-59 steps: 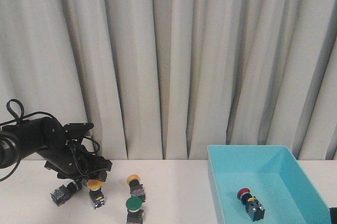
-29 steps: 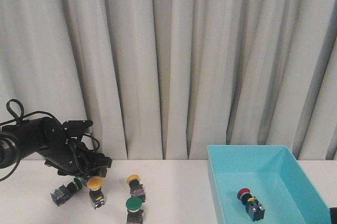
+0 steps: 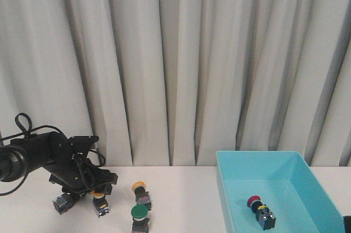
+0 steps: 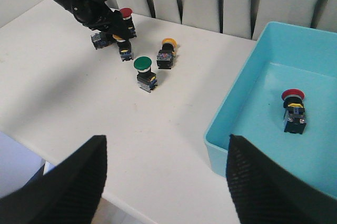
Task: Pick red and yellow buttons and place in box
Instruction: 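Lower the left gripper onto the yellow-capped button and grasp it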
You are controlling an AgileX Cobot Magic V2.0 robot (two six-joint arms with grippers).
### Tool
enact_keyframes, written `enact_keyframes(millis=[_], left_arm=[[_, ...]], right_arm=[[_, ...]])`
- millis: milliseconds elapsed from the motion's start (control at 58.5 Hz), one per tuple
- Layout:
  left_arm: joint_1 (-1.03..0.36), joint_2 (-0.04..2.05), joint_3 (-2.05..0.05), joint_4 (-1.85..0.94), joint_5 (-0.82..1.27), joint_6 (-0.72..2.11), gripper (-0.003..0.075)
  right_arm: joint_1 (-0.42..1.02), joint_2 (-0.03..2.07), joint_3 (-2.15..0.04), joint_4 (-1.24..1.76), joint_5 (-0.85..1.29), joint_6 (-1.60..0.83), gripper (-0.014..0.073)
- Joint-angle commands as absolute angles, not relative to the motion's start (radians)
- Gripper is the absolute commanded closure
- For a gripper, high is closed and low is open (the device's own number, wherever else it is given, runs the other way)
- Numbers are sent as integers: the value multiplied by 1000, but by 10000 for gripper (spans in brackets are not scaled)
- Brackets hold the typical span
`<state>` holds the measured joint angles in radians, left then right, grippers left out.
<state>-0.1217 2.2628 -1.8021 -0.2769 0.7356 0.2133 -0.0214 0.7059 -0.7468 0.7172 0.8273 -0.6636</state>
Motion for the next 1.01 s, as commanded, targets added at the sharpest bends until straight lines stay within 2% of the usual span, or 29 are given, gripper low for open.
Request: enact_keyframes(millis=[0,239,393,752,991], left_arm=[[-126,2197,-1835,-299,683,203,234],[-126,2197,-1835,-299,668,203,239],[-126,2197,-1835,-299,669,203,278],[-126,2197,-1835,-299,691,202,444],[-126,2197,-1835,-299,708,202,603]], right_arm=[[-27,706,-770,749,781,-675,127],[-27,706,-770,749,777,-675,127],[-27,706,-770,749,776,-675,127],[-27,706,-770,753,777,-674,127],[-27,706,-770,753,777,-674,127]])
